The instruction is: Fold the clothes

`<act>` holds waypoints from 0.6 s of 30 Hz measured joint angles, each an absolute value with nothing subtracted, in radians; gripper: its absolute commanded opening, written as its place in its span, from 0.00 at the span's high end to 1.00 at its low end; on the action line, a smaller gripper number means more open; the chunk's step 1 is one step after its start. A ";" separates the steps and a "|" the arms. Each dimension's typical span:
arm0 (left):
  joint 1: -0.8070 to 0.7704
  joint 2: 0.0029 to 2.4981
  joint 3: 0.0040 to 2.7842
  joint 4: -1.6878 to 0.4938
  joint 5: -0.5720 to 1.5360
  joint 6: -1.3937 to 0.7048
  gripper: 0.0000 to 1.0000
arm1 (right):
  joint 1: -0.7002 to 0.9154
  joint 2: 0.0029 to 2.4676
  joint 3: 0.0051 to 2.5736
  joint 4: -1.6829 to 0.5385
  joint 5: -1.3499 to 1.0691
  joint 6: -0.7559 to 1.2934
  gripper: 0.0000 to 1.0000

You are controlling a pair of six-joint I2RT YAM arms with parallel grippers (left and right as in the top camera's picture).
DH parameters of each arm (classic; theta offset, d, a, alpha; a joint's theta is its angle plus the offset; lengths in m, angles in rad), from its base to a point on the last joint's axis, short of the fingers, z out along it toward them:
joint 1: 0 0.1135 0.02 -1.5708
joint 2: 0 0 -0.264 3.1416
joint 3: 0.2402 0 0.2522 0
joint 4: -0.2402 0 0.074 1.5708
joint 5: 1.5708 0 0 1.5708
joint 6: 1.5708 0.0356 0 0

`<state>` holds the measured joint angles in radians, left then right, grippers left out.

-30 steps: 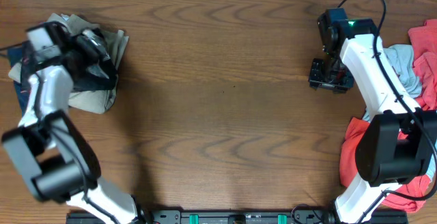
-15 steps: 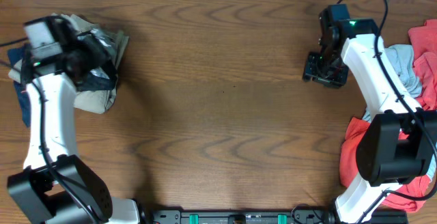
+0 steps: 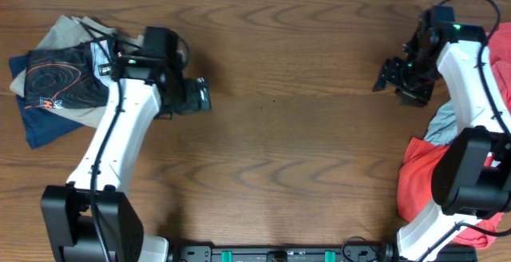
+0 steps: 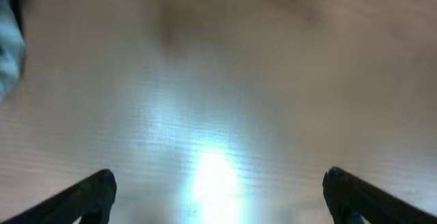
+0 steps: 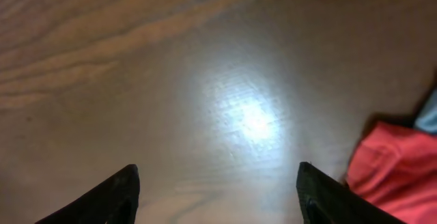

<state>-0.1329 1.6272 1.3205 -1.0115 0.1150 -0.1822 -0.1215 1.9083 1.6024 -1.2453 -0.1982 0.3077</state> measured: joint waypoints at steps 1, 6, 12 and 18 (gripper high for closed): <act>-0.145 1.627 1.320 -1.048 0.109 -0.181 0.02 | -0.126 1.908 1.602 -1.261 -0.205 0.298 0.27; -0.162 1.627 1.320 -1.203 0.096 -0.181 0.02 | -0.128 1.908 1.601 -1.351 -0.218 0.253 0.28; -0.162 1.627 1.321 -1.343 0.089 -0.181 0.02 | -0.124 1.908 1.565 -1.428 -0.226 0.215 0.31; -0.162 1.557 1.276 -1.325 0.081 -0.184 0.02 | -0.093 1.871 1.435 -1.419 -0.229 0.199 0.32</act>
